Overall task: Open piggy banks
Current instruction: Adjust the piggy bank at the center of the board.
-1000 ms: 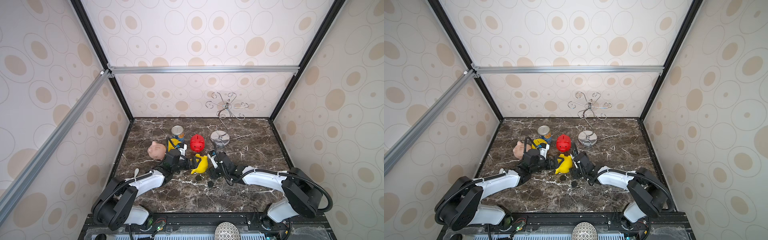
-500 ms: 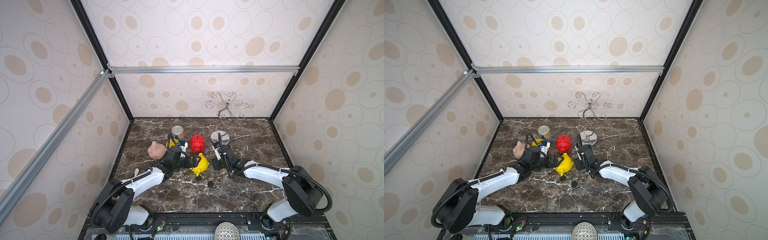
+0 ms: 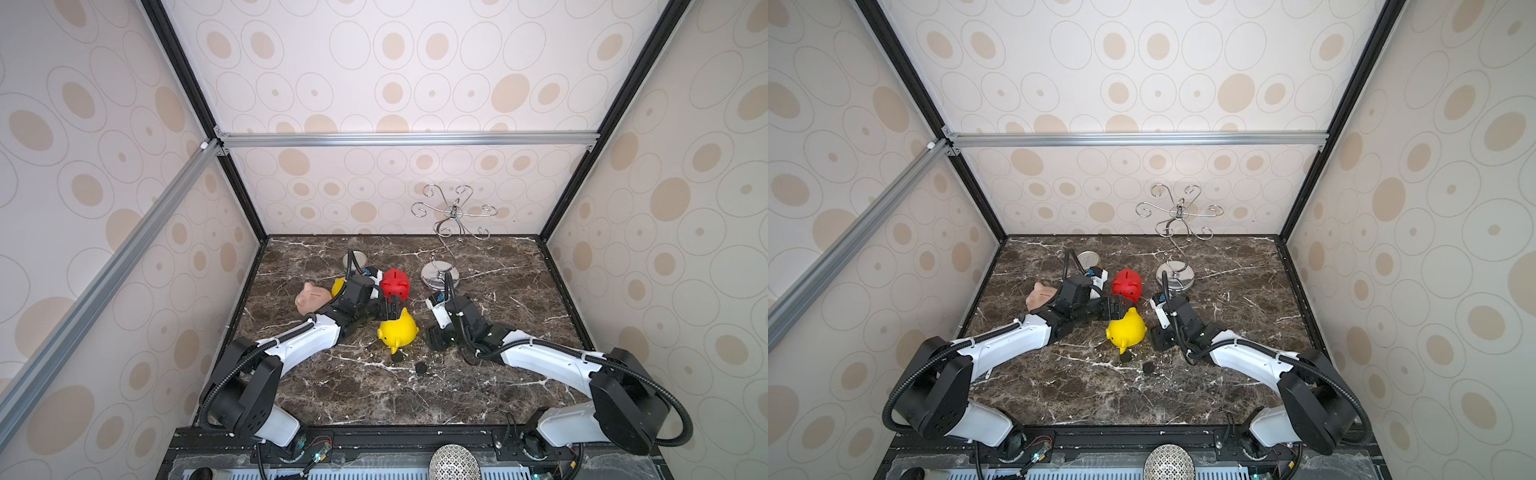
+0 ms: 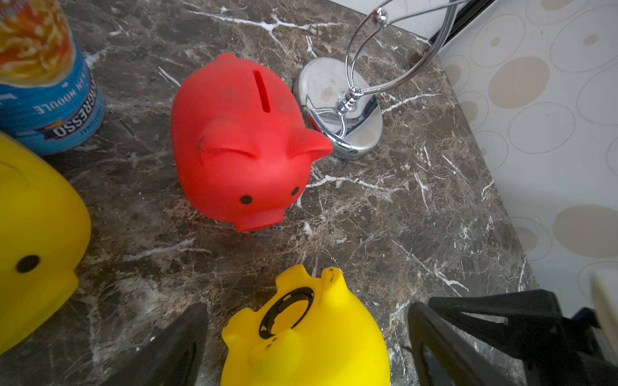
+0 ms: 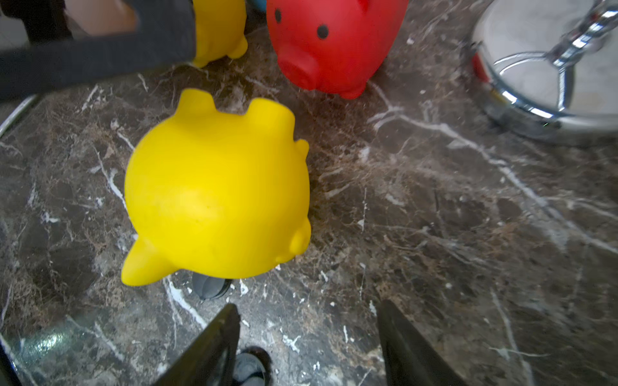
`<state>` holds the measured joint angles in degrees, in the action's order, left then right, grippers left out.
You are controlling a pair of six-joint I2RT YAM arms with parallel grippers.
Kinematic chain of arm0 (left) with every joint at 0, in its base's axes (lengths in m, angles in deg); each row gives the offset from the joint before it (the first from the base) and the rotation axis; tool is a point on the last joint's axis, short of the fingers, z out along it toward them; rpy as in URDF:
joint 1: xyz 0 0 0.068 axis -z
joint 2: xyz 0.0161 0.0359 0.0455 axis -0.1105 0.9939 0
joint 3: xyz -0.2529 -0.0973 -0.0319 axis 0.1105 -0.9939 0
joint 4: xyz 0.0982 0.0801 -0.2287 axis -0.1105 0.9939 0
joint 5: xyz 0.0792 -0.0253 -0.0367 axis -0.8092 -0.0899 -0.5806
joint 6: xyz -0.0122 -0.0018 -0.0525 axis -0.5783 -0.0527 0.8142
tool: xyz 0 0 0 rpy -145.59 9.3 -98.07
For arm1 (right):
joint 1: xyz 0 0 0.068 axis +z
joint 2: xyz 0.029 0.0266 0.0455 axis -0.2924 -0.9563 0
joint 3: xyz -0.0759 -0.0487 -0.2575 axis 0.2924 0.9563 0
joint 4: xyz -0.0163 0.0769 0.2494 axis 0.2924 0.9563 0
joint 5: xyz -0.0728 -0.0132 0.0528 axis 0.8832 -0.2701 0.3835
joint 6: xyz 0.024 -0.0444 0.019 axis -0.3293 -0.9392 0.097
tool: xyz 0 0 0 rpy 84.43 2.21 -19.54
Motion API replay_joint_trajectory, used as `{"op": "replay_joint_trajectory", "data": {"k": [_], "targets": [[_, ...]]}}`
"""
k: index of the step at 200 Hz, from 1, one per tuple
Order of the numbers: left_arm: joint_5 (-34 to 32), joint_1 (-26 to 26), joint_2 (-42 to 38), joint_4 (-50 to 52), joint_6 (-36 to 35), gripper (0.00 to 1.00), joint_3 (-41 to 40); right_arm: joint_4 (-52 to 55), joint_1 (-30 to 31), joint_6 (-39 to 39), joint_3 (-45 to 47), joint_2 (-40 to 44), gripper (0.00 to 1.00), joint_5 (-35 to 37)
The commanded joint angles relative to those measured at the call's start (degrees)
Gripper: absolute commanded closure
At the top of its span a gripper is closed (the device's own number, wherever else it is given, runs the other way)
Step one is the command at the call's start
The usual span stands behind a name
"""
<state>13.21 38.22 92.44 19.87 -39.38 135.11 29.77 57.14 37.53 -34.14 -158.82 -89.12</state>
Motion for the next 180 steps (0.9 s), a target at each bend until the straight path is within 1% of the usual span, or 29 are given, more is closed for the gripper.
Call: {"op": "replay_joint_trajectory", "data": {"k": [1, 28, 42, 79, 100, 129, 148, 180], "targets": [[-0.45, 0.28, -1.27, 0.38, -1.27, 0.05, -0.26, 1.33, 0.27, 0.48, -1.03, -4.09, 0.33, -1.38], [0.20, 0.28, -0.77, -0.06, -1.79, 0.04, -1.09, 2.08, 0.19, -1.48, -5.40, -8.71, 0.33, -0.96], [0.10, 0.21, -0.92, -0.59, -1.90, 0.03, -1.82, 2.13, -0.30, -1.93, -7.54, -10.71, 0.33, 1.24], [0.17, 0.25, -1.32, 0.47, -3.69, 0.03, -1.28, 3.91, -2.21, -3.58, -13.88, -15.34, 0.33, 1.19], [-1.40, 0.29, -1.65, 1.59, -4.68, 0.02, -1.46, 5.19, -2.70, -4.39, -16.43, -17.08, 0.33, 1.87], [-1.59, 0.29, -0.99, 0.59, -4.38, 0.03, -3.01, 4.75, -2.96, -4.91, -16.40, -17.12, 0.34, 0.63], [-1.87, 0.31, -0.16, -0.35, -3.98, 0.05, -3.74, 3.93, -3.52, -5.29, -16.20, -17.12, 0.37, -1.37], [-2.69, 0.45, 0.38, -1.17, -3.96, 0.08, -4.10, 4.37, -4.16, -5.93, -16.85, -17.44, 0.37, -1.56]]}}
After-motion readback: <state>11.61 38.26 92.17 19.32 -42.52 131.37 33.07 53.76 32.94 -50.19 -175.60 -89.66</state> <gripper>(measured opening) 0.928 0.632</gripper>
